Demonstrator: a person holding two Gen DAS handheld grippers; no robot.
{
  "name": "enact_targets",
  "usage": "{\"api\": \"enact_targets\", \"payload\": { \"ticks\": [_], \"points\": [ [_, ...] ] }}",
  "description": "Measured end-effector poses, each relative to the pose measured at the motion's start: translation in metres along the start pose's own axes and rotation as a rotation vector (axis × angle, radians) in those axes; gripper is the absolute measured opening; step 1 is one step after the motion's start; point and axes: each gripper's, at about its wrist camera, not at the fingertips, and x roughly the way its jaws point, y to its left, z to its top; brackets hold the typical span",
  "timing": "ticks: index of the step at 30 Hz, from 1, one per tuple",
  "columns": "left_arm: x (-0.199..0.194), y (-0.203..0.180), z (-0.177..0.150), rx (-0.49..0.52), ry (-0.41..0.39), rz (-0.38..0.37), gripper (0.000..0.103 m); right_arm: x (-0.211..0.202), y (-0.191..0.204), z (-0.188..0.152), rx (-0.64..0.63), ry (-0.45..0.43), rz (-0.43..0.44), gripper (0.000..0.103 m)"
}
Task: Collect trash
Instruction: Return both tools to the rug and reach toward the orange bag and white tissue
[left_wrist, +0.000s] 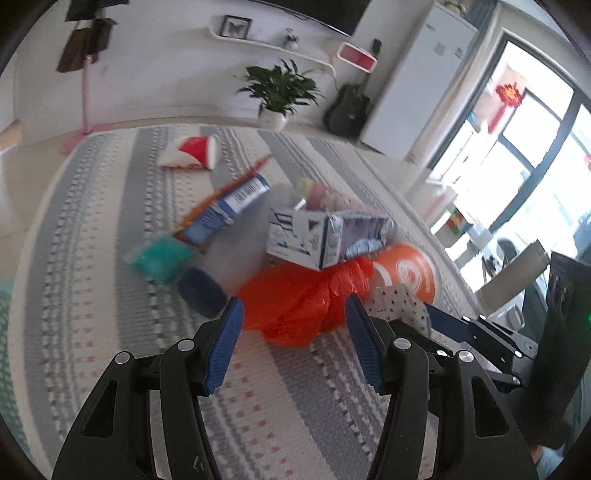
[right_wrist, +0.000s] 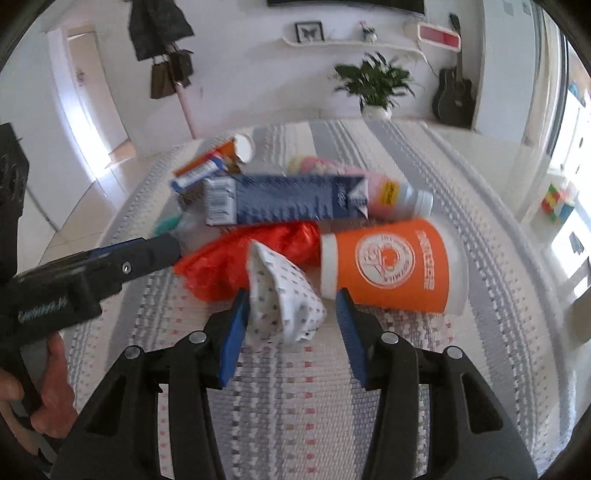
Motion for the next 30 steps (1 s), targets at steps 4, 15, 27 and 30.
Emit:
{"api": "enact_targets", "payload": {
  "ticks": [4,15,27,30],
  "points": [
    [0.018,-0.005,0.002,0.033,0.031,-0.008,0.056,0.01,-0.012,0.001,0.048,0.028,0.018,0.032],
    [0.052,-0.027,0.006,0.119,0.075,0.04,0.071,-0.002,-0.04,0.006,0.126,0.021,0.068,0.01],
    [0.07,-0.025,0.003,0.135,0.14,0.105,0.076,-0.018,-0.033,0.01,0.082,-0.037,0.051,0.008],
    [0.072,-0.023,0.001,0.127,0.137,0.116,0.06,-0.019,-0.031,0.01,0.075,-0.039,0.052,0.008]
  ]
}}
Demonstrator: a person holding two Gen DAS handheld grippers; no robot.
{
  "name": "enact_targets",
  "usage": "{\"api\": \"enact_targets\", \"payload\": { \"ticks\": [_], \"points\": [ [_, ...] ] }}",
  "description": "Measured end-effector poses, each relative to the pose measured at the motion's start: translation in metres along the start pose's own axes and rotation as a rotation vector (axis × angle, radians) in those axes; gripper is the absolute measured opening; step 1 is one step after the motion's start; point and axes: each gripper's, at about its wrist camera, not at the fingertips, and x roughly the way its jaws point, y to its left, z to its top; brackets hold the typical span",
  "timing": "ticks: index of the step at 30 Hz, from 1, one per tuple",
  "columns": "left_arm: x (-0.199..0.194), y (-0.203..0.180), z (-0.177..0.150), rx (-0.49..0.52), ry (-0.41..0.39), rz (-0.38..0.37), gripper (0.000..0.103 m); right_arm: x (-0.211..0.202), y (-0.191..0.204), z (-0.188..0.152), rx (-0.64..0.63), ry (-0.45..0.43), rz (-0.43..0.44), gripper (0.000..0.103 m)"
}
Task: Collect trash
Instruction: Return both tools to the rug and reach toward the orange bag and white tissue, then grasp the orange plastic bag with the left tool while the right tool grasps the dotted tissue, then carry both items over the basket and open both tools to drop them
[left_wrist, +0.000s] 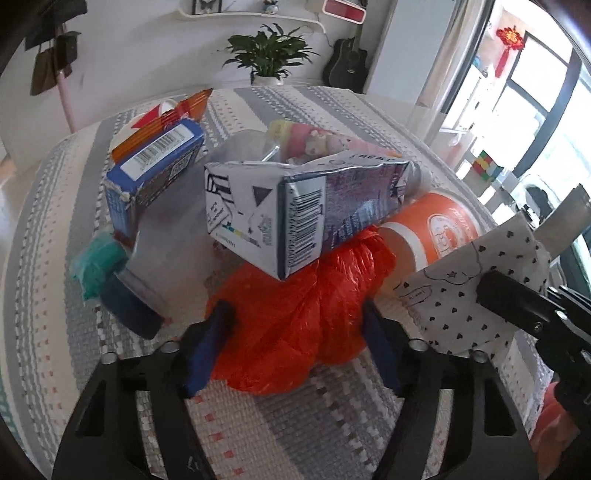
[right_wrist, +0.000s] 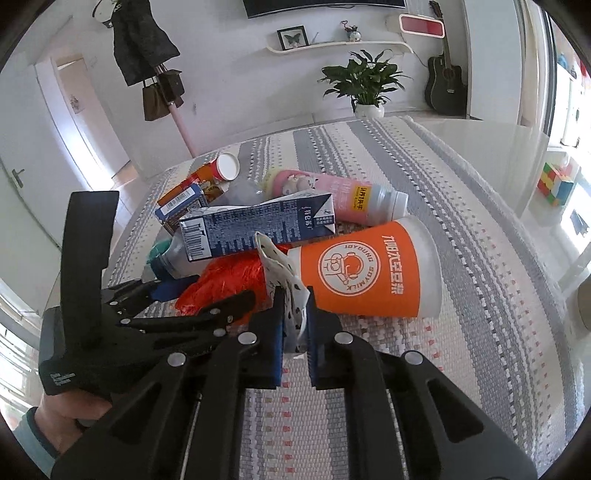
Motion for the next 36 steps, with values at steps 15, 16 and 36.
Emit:
{"api": "enact_targets", "payload": {
  "ticks": [15,16,36],
  "points": [
    [-0.091,0.038,-0.043,-0.095,-0.149,-0.023,0.028,-0.041,0.049,0.0,-0.138,-0.12,0.106,0.008],
    [-0.101,0.042,-0.047,-0.105,-0.163,-0.017,0.028,-0.045,0.056,0.001,-0.149,-0.129,0.119,0.008],
    [-0.296,0.178,-0.116,-0.378,-0.441,0.297,0.028,-0.043,0.265,0.027,-0.262,-0.072,0.511,0.008]
  ]
}}
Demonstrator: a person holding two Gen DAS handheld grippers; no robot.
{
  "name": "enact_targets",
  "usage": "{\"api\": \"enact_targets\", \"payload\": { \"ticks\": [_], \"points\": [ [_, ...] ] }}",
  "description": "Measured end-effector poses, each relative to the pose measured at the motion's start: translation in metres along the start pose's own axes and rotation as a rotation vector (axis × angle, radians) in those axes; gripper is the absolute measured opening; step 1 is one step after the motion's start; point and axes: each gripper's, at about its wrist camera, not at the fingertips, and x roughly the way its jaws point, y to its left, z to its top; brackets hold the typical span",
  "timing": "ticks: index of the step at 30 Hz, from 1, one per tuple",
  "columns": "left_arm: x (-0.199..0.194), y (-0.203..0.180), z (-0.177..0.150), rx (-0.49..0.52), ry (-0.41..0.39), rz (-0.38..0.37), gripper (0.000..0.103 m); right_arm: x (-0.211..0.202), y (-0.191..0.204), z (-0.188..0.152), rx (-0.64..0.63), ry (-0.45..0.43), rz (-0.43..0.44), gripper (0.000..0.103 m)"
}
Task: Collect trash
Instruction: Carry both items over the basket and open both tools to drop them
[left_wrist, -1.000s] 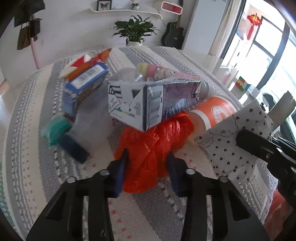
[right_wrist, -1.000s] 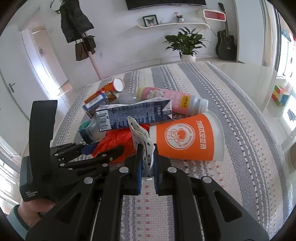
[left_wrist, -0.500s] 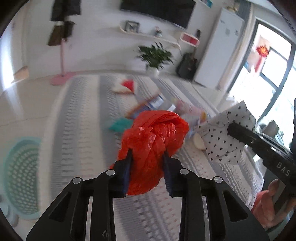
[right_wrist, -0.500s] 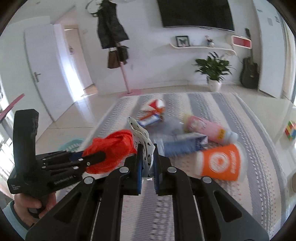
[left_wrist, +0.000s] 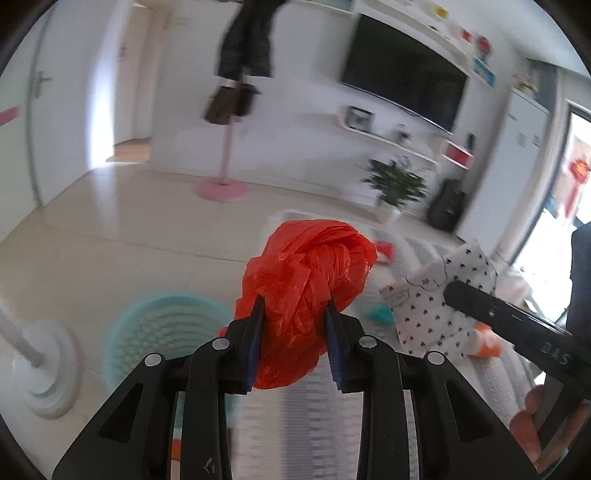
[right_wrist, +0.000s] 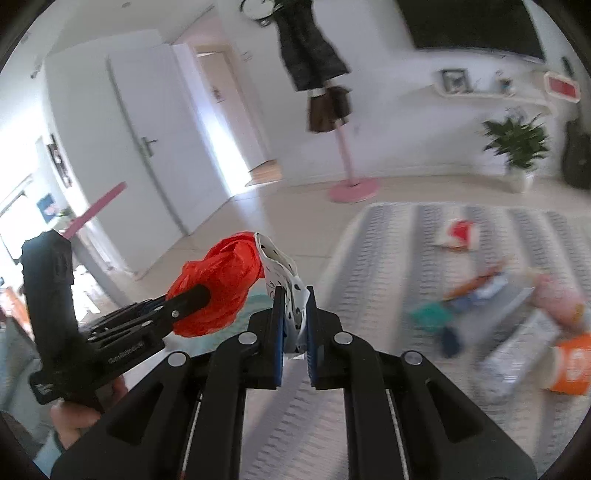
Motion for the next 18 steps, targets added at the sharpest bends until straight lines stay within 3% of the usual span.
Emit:
{"api": "enact_targets", "payload": {
  "ticks": [2,7,12,18],
  "points": [
    [-0.007,0.026,0.0,-0.035,-0.004,0.042,0.028,0.021,0.015,0.003,0.012,0.024,0.05,0.008],
    [-0.007,0.082,0.0,-0.139,0.001,0.103,0.028,0.071,0.052,-0.002,-0.017,0.086,0.076,0.008],
    [0.011,0.12,-0.01,-0.222,0.041,0.123,0.028,0.115,0.071,-0.015,-0.038,0.155,0.047,0.008],
    [0.041,0.151,-0.02,-0.251,0.123,0.145,0.029,0.16,0.069,-0.033,-0.023,0.228,0.007,0.008]
  ]
}}
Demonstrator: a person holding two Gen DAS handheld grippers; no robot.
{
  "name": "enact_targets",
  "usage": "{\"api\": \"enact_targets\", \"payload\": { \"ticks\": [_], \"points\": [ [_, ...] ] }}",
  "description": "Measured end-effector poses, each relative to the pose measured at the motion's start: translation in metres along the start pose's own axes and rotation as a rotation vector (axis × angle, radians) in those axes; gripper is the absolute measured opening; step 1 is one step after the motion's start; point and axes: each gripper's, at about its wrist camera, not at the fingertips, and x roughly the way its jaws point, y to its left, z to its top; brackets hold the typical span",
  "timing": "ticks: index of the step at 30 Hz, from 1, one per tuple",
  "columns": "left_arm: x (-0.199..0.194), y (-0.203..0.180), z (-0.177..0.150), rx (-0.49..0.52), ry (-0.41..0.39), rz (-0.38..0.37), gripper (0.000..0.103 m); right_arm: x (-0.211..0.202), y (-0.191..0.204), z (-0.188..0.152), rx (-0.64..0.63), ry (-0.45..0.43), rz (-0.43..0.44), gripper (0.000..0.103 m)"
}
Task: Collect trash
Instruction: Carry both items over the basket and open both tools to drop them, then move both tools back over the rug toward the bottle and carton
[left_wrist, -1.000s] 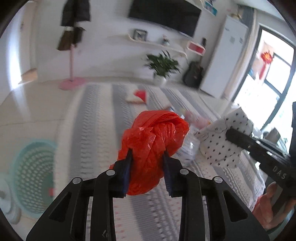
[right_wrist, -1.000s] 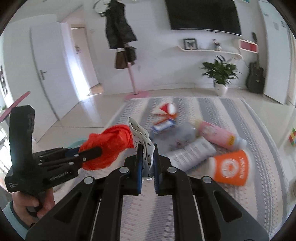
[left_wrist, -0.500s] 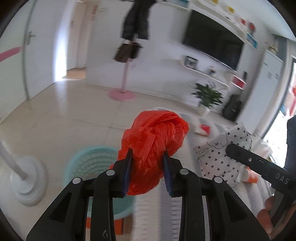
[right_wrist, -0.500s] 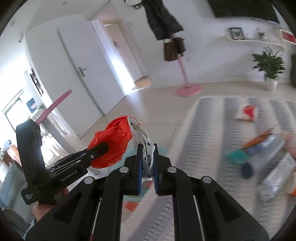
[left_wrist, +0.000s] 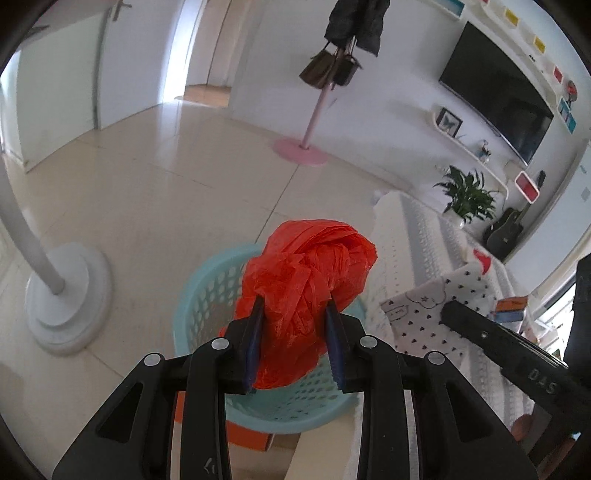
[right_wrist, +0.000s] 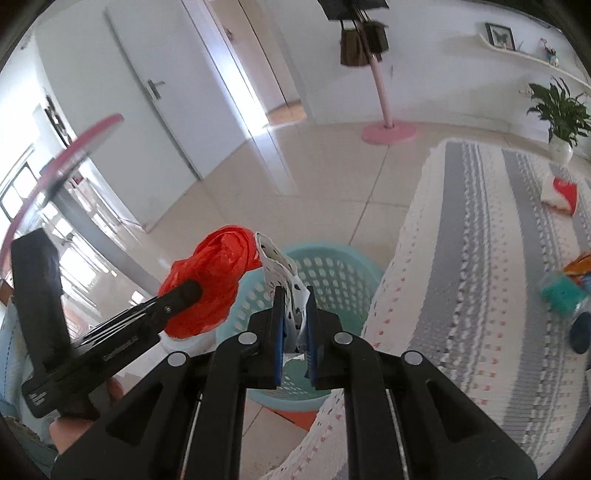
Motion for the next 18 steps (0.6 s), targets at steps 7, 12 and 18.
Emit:
{"api": "enact_targets", "payload": {
  "ticks": [7,12,18],
  "points": [
    [0.018,0.019,0.003,-0.033,0.023,0.015,0.046,0.041,-0.008,-0.008,0.02,0.073,-0.033,0.01],
    [0.016,0.031,0.005,-0.061,0.005,0.004,0.048,0.049,-0.012,-0.012,0.037,0.088,-0.04,0.018],
    [0.01,0.033,0.004,-0.07,-0.01,-0.002,0.05,0.042,-0.01,-0.016,0.031,0.059,-0.059,0.045]
  ]
}}
